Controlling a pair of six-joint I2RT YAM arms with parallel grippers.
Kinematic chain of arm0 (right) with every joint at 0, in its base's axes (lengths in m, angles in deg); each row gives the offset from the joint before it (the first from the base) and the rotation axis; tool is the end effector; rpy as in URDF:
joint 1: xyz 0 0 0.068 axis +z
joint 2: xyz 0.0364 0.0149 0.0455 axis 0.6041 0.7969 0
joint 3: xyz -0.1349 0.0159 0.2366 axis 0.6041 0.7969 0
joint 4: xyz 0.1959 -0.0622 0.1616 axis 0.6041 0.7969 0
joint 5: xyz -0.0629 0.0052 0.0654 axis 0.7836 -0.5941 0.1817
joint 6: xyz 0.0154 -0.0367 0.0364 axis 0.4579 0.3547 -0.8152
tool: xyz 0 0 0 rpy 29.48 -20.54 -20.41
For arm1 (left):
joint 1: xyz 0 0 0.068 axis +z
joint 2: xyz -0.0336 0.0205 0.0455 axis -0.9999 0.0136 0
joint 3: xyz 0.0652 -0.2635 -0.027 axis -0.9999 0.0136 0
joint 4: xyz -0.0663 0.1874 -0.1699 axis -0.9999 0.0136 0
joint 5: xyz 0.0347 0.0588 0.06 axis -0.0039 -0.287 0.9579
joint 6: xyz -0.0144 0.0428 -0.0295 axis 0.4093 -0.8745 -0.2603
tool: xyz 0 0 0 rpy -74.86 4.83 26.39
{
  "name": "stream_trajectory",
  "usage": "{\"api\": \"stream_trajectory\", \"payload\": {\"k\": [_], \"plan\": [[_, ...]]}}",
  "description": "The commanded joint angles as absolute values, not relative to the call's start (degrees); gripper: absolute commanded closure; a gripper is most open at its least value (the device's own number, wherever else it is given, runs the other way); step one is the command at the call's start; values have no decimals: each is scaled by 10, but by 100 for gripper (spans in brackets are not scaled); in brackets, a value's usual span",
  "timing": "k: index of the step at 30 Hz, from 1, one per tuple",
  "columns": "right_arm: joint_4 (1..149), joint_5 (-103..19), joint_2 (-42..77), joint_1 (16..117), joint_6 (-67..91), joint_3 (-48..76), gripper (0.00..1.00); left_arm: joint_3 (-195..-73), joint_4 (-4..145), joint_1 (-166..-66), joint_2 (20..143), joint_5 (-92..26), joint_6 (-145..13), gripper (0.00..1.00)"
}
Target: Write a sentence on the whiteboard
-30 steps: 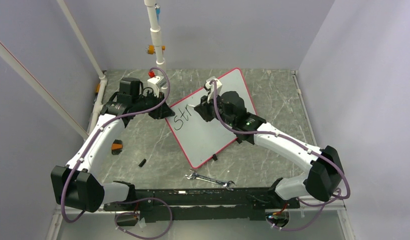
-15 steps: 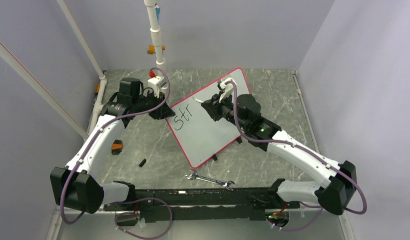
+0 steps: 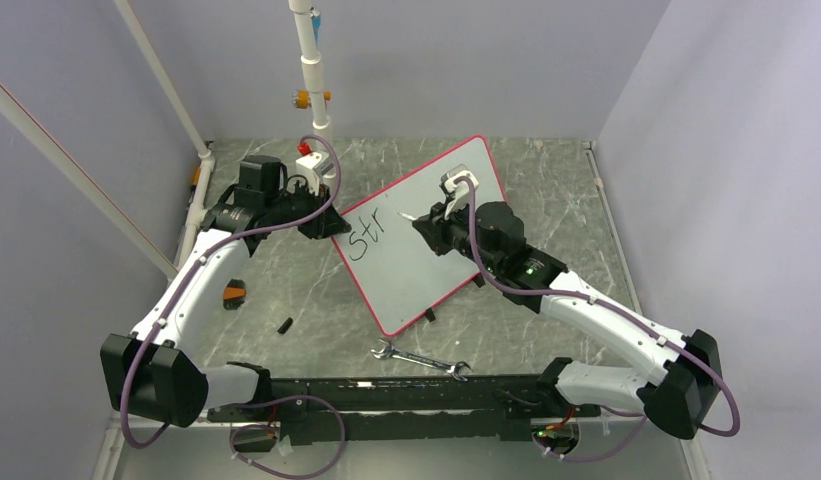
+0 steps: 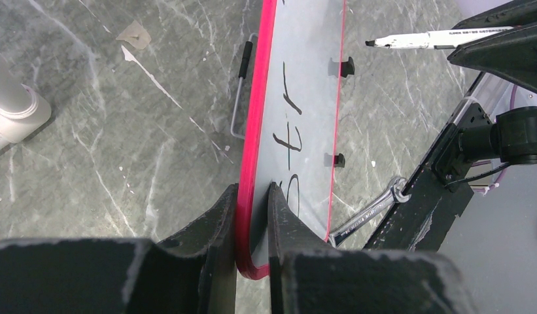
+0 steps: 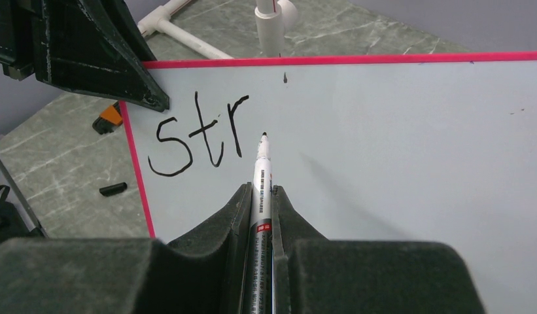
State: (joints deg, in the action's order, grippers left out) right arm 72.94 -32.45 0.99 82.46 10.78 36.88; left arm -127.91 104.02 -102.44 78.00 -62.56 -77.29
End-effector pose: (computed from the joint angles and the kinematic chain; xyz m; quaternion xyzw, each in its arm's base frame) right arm 0.1885 0.1890 0.3411 -0.2359 0.7308 0.2790 0.5765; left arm 0.2581 -0.0830 0.3359 0.2359 0.8276 -0.3374 0.3816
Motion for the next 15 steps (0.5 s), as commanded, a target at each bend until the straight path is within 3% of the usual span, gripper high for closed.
{"api": "stream_trajectory", "payload": {"k": [1,15], "plan": [[722,-315,-5,823,99,373,100,-1279,1029,-1022,771,-551,-832,100],[707,-330,15,817,100,365,100,-1281,1032,-1025,773,-549,-834,100]]}}
